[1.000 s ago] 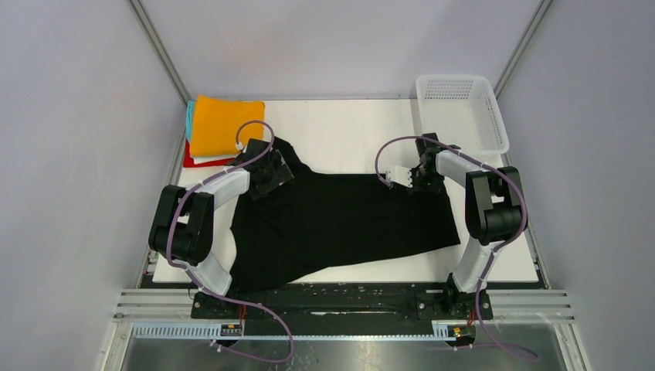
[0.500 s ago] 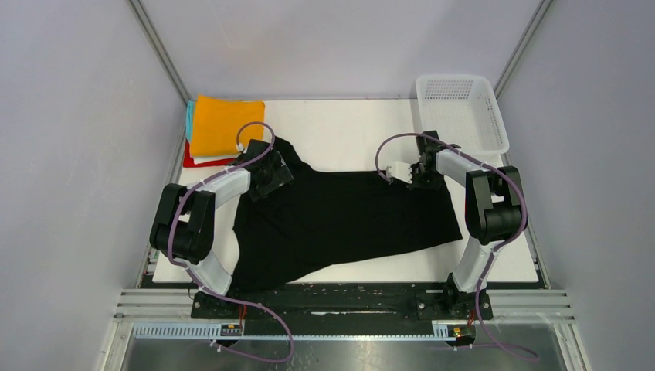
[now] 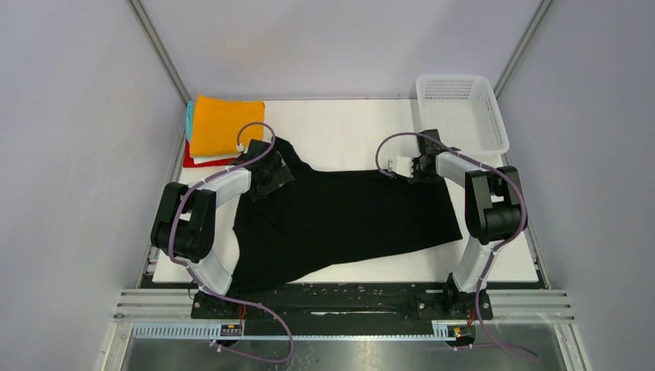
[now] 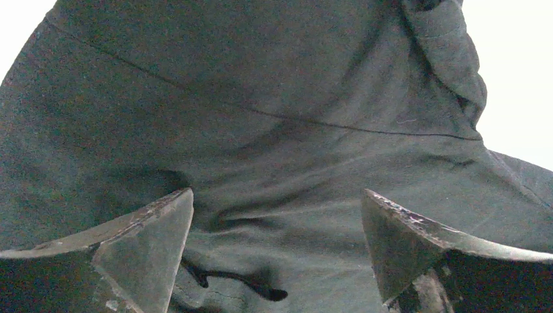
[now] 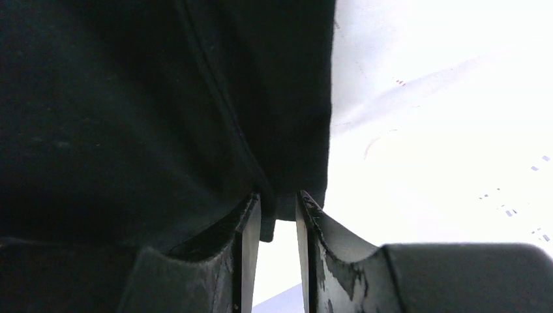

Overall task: Fold and stack the t-shirts
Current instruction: Fold the flattened tshirt in 1/3 of the way

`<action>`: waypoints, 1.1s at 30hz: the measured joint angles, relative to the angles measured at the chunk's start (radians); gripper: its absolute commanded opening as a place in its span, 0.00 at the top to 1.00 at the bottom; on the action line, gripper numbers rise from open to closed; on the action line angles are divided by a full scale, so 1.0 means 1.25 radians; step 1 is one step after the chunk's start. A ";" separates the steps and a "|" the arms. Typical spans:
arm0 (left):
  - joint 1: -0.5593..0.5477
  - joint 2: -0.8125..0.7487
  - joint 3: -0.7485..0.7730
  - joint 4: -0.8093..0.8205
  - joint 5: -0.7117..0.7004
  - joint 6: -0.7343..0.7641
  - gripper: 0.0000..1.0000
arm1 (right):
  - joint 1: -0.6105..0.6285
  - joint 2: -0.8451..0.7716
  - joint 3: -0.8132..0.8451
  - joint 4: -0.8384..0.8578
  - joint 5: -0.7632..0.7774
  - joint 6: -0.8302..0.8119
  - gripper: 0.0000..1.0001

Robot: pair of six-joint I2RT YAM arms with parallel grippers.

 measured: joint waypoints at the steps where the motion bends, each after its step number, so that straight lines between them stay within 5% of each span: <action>1: 0.000 0.002 0.000 0.000 0.000 0.000 0.01 | 0.000 0.000 -0.001 0.009 0.000 0.000 0.72; 5: 0.000 0.003 0.000 0.000 0.000 0.001 0.01 | 0.000 0.011 -0.001 0.041 0.000 -0.005 1.00; 19: -0.018 0.000 0.016 -0.032 -0.012 0.005 0.01 | -0.002 0.025 0.004 0.047 -0.006 0.033 1.00; 33: -0.196 -0.057 0.045 -0.076 0.029 0.066 0.01 | -0.002 0.019 -0.014 0.154 -0.007 0.074 1.00</action>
